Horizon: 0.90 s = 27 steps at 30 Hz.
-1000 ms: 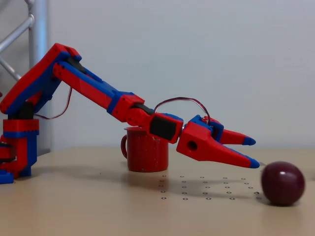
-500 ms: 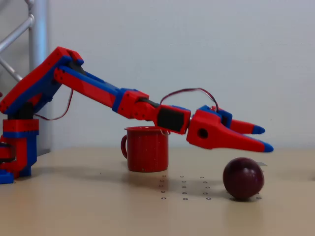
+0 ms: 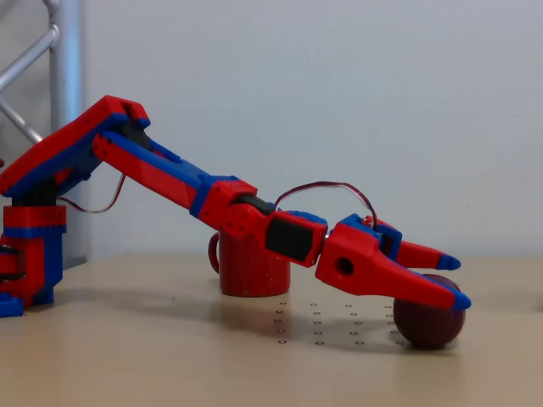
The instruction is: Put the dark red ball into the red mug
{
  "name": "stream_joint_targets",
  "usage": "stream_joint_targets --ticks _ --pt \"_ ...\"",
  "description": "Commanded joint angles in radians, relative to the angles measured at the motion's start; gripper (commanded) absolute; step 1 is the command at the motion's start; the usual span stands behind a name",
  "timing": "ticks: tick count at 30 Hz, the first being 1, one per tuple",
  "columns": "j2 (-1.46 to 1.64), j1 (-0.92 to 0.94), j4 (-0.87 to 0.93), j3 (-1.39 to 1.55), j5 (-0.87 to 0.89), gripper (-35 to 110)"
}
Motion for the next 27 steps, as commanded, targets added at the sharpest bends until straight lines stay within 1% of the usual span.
stream_joint_targets --ticks 1,12,27 --pt "0.058 0.021 0.002 -0.098 -0.015 43" --pt "-0.006 0.041 0.0 -0.144 -0.025 43" --pt "-0.058 0.011 0.0 -0.184 -0.018 40"
